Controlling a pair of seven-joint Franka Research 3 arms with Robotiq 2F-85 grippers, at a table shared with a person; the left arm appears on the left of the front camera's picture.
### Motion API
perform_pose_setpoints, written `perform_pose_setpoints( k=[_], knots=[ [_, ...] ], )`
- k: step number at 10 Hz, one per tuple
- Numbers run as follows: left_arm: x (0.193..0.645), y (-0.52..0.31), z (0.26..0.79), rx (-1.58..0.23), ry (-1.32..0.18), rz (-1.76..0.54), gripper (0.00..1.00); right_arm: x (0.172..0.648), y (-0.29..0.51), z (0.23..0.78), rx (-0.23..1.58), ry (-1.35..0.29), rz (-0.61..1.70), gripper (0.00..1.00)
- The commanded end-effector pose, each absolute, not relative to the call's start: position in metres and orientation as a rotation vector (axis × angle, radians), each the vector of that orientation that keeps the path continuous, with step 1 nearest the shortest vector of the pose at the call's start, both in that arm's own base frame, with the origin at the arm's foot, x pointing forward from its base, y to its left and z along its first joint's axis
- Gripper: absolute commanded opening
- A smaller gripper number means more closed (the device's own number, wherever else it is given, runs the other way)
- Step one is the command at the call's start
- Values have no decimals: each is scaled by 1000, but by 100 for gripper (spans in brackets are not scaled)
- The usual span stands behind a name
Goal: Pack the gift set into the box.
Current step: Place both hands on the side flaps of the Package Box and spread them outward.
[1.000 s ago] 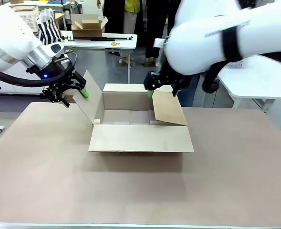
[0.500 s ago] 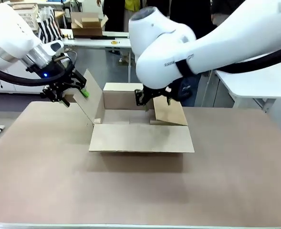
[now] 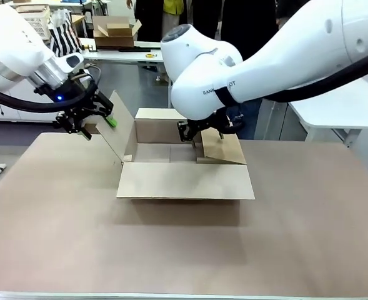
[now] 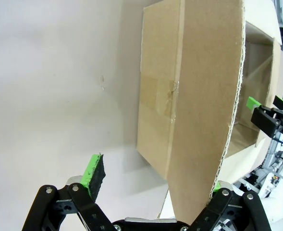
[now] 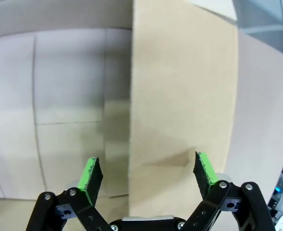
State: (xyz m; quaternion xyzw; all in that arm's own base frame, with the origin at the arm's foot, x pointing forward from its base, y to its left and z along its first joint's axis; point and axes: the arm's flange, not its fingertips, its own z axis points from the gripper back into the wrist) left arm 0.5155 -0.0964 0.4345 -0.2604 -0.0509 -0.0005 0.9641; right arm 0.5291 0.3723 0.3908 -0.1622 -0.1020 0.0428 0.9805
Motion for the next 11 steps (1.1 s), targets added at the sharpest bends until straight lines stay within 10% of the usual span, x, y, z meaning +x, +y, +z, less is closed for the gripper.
perform_pose_setpoints(
  k=[1,11],
  knots=[
    [515,-97,436,-507,-103,14,100,532,367,396,-394,-230,29,100],
    [515,-97,436,-507,-103,14,100,518,255,461,-371,-304,-141,100]
  ],
)
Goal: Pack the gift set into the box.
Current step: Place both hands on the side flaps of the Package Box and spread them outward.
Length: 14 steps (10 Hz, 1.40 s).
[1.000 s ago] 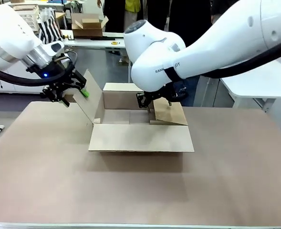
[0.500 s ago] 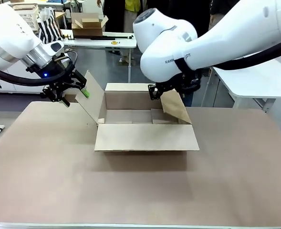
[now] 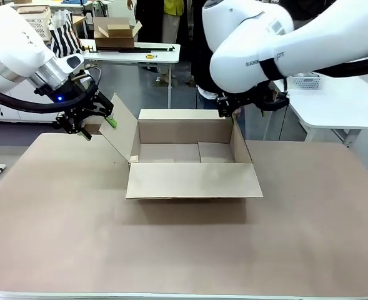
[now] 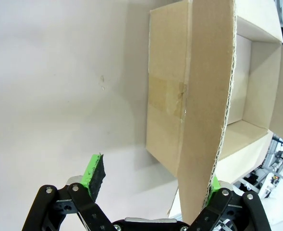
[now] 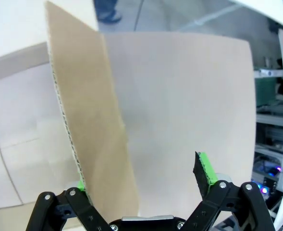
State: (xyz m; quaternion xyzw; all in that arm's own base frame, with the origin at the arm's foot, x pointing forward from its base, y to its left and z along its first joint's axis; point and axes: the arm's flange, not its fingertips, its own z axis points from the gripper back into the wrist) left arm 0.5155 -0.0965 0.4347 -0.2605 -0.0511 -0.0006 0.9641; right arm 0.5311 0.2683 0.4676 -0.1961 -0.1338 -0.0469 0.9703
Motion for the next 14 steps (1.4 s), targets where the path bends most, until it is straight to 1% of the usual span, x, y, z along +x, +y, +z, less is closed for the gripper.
perform_pose_setpoints(
  k=[1,3,4,8,10,12,14],
  knots=[
    [515,-97,436,-507,-103,14,100,515,240,466,-358,-313,-181,100],
    [515,-97,436,-507,-103,14,100,511,214,469,-327,-302,-233,100],
    [515,-97,436,-507,-103,14,100,527,240,474,-382,-287,-155,100],
    [515,-97,436,-507,-103,14,100,522,236,471,-370,-285,-161,100],
    [515,-97,436,-507,-103,14,100,533,194,462,-114,-221,-82,100],
    [515,-97,436,-507,-103,14,100,545,165,451,-10,-169,-65,100],
    [515,-97,436,-507,-103,14,100,549,140,435,50,-145,-127,100]
  ],
)
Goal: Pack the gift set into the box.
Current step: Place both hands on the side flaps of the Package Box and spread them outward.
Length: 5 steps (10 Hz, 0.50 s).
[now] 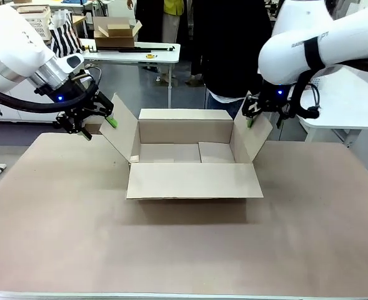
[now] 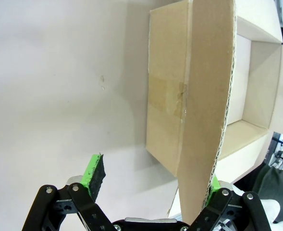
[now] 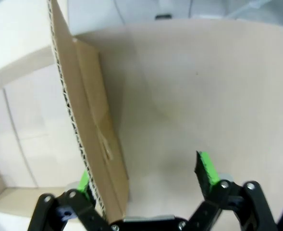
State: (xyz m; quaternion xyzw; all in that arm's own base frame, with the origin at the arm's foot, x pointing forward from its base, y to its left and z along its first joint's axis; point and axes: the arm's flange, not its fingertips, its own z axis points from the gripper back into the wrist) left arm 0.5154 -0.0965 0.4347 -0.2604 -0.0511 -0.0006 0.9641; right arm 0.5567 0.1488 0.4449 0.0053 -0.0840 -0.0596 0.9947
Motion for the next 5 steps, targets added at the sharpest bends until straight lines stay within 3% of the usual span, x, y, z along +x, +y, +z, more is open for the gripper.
perform_pose_setpoints(
  k=[1,4,5],
  knots=[
    [515,-97,436,-507,-103,14,100,547,130,432,74,-155,-152,100],
    [515,-97,436,-507,-103,14,100,547,107,413,183,-153,-194,100],
    [515,-97,436,-507,-103,14,100,555,129,438,97,-154,-193,100]
  ],
)
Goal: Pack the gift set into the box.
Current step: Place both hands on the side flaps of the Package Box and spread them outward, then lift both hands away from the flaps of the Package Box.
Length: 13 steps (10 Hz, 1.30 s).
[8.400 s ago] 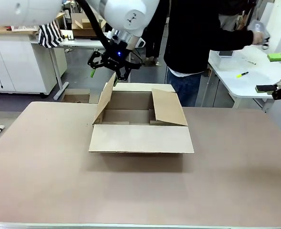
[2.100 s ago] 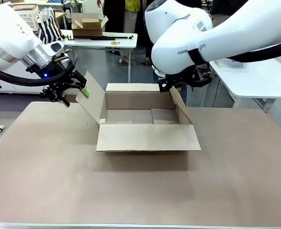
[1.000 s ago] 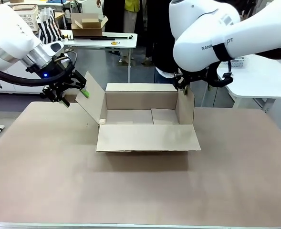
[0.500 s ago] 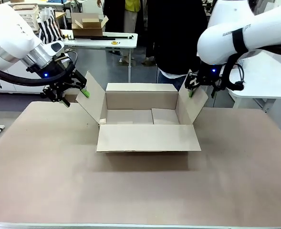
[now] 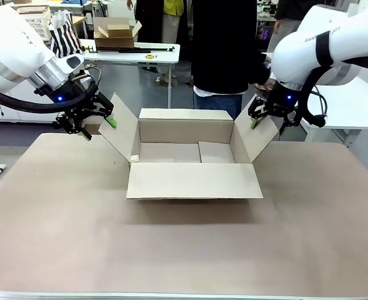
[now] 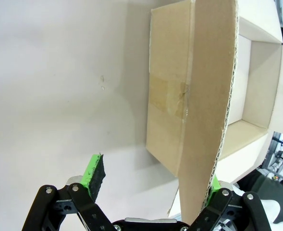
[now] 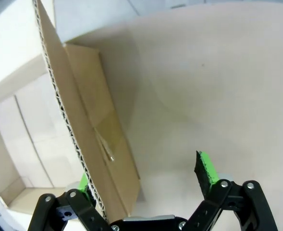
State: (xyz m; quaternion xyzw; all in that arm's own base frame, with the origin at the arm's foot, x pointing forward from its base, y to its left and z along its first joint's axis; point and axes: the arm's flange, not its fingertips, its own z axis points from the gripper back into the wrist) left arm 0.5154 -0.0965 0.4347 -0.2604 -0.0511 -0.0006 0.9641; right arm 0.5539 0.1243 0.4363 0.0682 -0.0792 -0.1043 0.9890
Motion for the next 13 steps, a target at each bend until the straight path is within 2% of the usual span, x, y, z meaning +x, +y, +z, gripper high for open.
perform_pose_setpoints(
  k=[1,13],
  knots=[
    [515,-97,436,-507,-103,14,100,555,129,438,97,-154,-193,100],
    [515,-97,436,-507,-103,14,100,555,129,438,97,-154,-193,100]
  ],
)
